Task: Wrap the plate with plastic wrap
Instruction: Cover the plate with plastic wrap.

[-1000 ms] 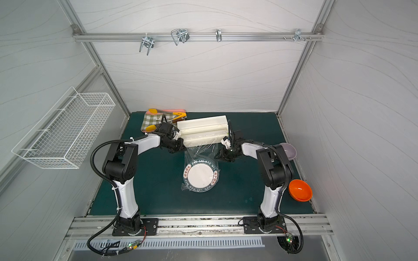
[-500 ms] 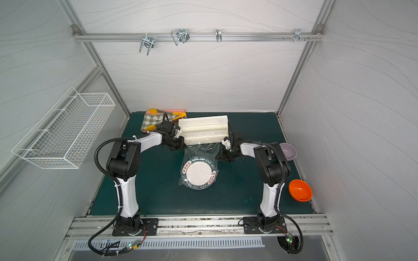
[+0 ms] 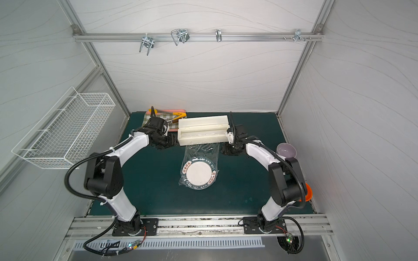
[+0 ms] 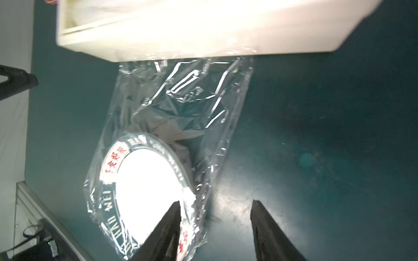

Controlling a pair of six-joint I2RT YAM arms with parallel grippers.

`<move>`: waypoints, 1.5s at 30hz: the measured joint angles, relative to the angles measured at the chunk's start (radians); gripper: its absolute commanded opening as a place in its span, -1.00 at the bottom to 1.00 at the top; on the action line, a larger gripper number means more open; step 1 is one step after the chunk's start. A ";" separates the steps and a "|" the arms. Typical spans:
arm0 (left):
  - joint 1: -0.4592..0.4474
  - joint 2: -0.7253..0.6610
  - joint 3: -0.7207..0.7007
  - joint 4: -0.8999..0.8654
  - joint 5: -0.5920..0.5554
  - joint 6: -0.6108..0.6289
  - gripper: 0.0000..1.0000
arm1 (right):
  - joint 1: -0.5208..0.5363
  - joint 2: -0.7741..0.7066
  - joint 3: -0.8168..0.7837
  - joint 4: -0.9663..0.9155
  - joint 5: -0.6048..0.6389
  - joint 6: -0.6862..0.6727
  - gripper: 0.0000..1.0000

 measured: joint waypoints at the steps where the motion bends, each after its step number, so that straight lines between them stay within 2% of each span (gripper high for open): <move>1: -0.026 -0.058 -0.026 -0.016 -0.003 -0.014 0.26 | 0.024 -0.018 0.000 -0.005 -0.002 -0.014 0.05; 3: -0.116 -0.158 -0.076 -0.040 0.003 -0.046 0.16 | 0.075 -0.034 -0.003 -0.006 -0.013 -0.038 0.05; 5: -0.204 -0.201 -0.113 -0.042 0.032 -0.085 0.12 | 0.111 -0.027 -0.010 -0.006 -0.026 -0.052 0.05; 8: -0.303 -0.189 -0.156 -0.031 0.060 -0.139 0.12 | 0.124 0.011 -0.013 0.000 -0.047 -0.060 0.05; 10: -0.323 -0.157 -0.175 -0.017 0.069 -0.170 0.14 | 0.123 0.046 -0.013 0.013 -0.059 -0.063 0.05; 17: -0.312 -0.052 -0.233 0.047 0.040 -0.216 0.19 | 0.121 0.162 0.012 0.049 -0.103 -0.063 0.06; 23: -0.270 -0.043 -0.292 0.081 0.035 -0.226 0.20 | 0.121 0.201 0.012 0.074 -0.108 -0.066 0.06; 32: -0.255 0.010 -0.320 0.163 0.088 -0.236 0.16 | 0.109 0.241 -0.002 0.095 -0.114 -0.078 0.06; 38: -0.237 0.039 -0.349 0.218 0.132 -0.253 0.09 | 0.095 0.257 -0.026 0.099 -0.196 -0.080 0.05; 45: -0.210 0.043 -0.380 0.297 0.195 -0.286 0.05 | 0.060 0.269 -0.106 0.187 -0.369 -0.016 0.02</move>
